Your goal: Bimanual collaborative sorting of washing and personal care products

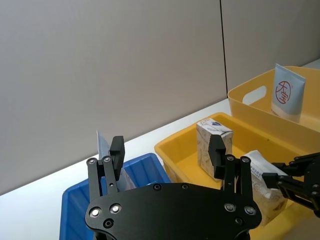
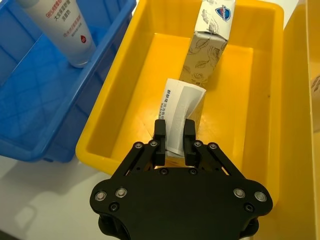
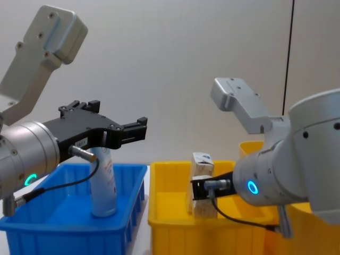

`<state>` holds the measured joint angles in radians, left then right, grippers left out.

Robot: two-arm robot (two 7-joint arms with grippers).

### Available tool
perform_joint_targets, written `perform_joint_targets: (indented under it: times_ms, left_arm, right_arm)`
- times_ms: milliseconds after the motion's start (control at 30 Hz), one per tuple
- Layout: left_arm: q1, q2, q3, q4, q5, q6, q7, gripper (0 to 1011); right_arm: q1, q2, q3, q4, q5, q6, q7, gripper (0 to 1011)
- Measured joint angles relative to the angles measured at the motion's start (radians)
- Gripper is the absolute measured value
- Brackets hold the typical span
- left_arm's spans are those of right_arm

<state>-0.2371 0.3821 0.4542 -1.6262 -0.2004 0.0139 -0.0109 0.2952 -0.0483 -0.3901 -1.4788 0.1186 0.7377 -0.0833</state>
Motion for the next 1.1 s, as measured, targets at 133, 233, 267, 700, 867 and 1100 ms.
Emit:
perform_joint_targets:
  times_ms: [133, 233, 267, 700, 867, 1100]
  left_arm:
    - [0.0, 0.0, 0.0, 0.0, 0.0, 0.0, 0.0, 1001]
    - [0.0, 0.0, 0.0, 0.0, 0.0, 0.0, 0.0, 1001]
    - [0.0, 0.0, 0.0, 0.0, 0.0, 0.0, 0.0, 1001]
    - [0.0, 0.0, 0.0, 0.0, 0.0, 0.0, 0.0, 1001]
    - [0.0, 0.0, 0.0, 0.0, 0.0, 0.0, 0.0, 1001]
    - [0.0, 0.0, 0.0, 0.0, 0.0, 0.0, 0.0, 1001]
  right_arm:
    - [-0.004, 0.009, -0.006, -0.003, -0.012, -0.034, 0.003, 169]
    - [-0.006, 0.02, -0.013, -0.005, -0.024, -0.073, 0.006, 166]
    - [-0.006, 0.021, -0.014, -0.006, -0.027, -0.08, 0.007, 166]
    - [-0.005, 0.047, -0.03, -0.048, -0.052, -0.184, 0.036, 145]
    - [-0.006, 0.051, -0.031, -0.065, -0.055, -0.202, 0.048, 145]
    - [-0.011, 0.058, -0.028, -0.099, -0.054, -0.221, 0.072, 140]
